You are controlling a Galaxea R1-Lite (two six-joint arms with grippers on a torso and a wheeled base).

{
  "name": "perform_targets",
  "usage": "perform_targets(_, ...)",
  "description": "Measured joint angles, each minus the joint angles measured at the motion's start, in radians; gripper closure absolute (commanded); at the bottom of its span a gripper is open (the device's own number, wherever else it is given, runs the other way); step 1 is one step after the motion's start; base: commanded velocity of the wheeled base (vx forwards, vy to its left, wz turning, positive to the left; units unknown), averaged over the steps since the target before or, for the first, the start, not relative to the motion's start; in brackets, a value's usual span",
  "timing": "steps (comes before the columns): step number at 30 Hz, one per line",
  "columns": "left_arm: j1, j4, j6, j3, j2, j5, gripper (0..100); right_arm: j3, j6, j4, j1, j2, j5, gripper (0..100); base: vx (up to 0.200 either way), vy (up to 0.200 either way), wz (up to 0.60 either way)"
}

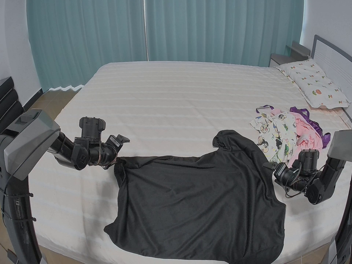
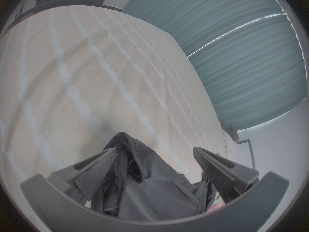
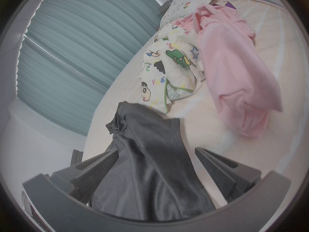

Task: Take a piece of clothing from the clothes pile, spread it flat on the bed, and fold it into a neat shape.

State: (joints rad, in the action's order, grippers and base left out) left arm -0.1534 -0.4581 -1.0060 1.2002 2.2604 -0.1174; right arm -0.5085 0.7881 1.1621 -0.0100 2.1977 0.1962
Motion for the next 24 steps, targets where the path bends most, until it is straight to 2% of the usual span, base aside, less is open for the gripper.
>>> perform_targets(5, -0.029, 0.084, 0.016, 0.078, 0.048, 0.034, 0, 0.027, 0.001, 0.014, -0.013, 0.000, -0.001, 0, 0.000, 0.000, 0.00)
perform_targets(6, -0.039, 0.092, 0.019, 0.091, 0.057, 0.041, 100, 0.030, 0.002, 0.015, -0.014, 0.000, -0.001, 0, 0.000, 0.000, 0.00)
perform_targets(15, -0.063, 0.105, 0.029, 0.145, 0.109, 0.127, 100, 0.039, 0.005, 0.018, -0.019, 0.000, 0.001, 0, 0.000, 0.000, 0.00)
perform_targets(24, 0.007, 0.107, 0.082, 0.214, 0.129, 0.186, 100, 0.045, 0.006, 0.021, -0.019, 0.000, 0.000, 0, 0.000, 0.000, 0.00)
